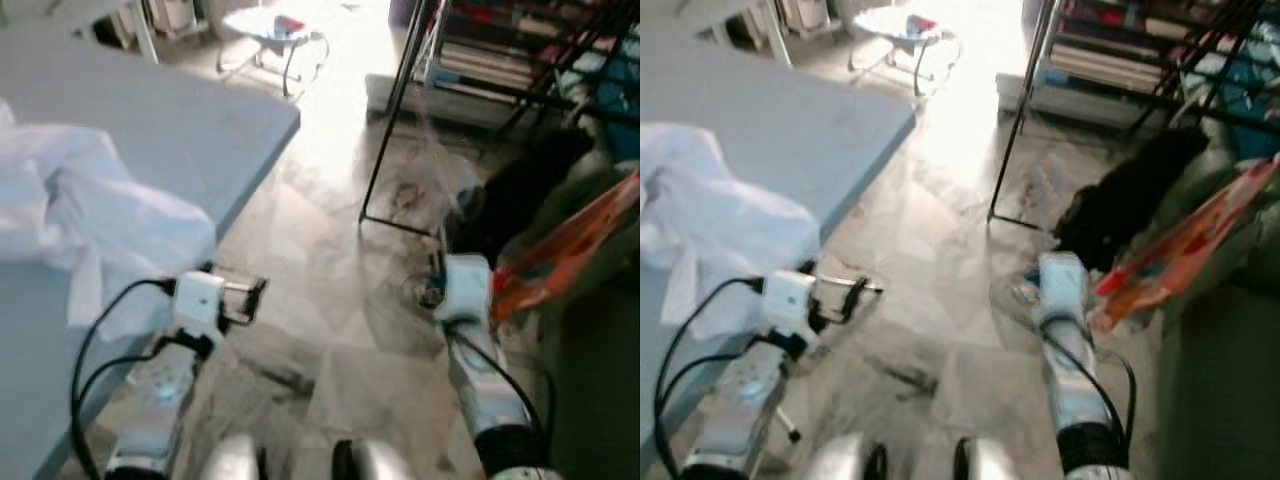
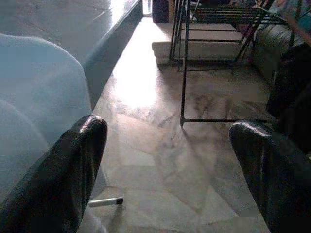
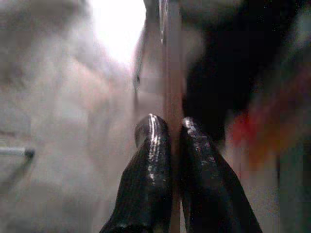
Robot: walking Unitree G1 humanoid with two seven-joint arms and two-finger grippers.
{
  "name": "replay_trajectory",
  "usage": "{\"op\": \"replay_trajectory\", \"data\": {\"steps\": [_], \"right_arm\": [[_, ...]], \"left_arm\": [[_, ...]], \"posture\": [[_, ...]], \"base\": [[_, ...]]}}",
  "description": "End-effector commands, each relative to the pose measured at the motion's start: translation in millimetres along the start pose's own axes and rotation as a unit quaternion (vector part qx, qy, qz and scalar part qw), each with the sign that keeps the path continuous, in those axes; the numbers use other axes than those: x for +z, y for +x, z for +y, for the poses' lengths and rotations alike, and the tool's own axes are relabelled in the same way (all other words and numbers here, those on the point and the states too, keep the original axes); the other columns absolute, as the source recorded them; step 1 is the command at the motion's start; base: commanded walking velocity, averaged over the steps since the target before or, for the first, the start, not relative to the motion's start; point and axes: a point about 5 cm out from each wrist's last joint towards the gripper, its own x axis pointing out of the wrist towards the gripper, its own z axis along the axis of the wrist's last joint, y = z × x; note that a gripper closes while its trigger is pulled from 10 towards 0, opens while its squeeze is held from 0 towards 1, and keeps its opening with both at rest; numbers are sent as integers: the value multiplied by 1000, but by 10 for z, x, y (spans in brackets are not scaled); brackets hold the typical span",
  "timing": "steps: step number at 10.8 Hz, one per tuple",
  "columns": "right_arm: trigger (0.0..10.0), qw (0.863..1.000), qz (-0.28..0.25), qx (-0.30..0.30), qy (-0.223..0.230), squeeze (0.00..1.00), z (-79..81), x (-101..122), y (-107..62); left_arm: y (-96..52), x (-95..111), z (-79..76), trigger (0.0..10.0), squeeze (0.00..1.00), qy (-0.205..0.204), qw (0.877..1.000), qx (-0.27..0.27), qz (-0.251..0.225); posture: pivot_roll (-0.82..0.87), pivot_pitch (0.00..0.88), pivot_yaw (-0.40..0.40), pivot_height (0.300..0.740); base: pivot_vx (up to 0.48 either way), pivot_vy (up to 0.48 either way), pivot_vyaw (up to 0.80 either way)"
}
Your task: Hang hanger
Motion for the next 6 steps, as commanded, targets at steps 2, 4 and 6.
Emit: {"op": "replay_trajectory", "data": {"steps": [2,4,6], "right_arm": [[10000,998,34,-49,34,0,-206,-73,31],[10000,996,24,-73,34,0,-248,-5,81],[10000,996,24,-76,41,0,-249,30,119]], "left_arm": [[-6,-18,-14,10000,0,5,1000,-6,6],[3,-16,-41,10000,0,1,1000,-16,2],[4,-16,-55,10000,0,-3,1000,-18,1]], "posture": [[84,115,-82,740],[79,115,-83,740],[79,115,-84,740]], "base": [[0,0,0],[163,0,0],[403,0,0]]}}
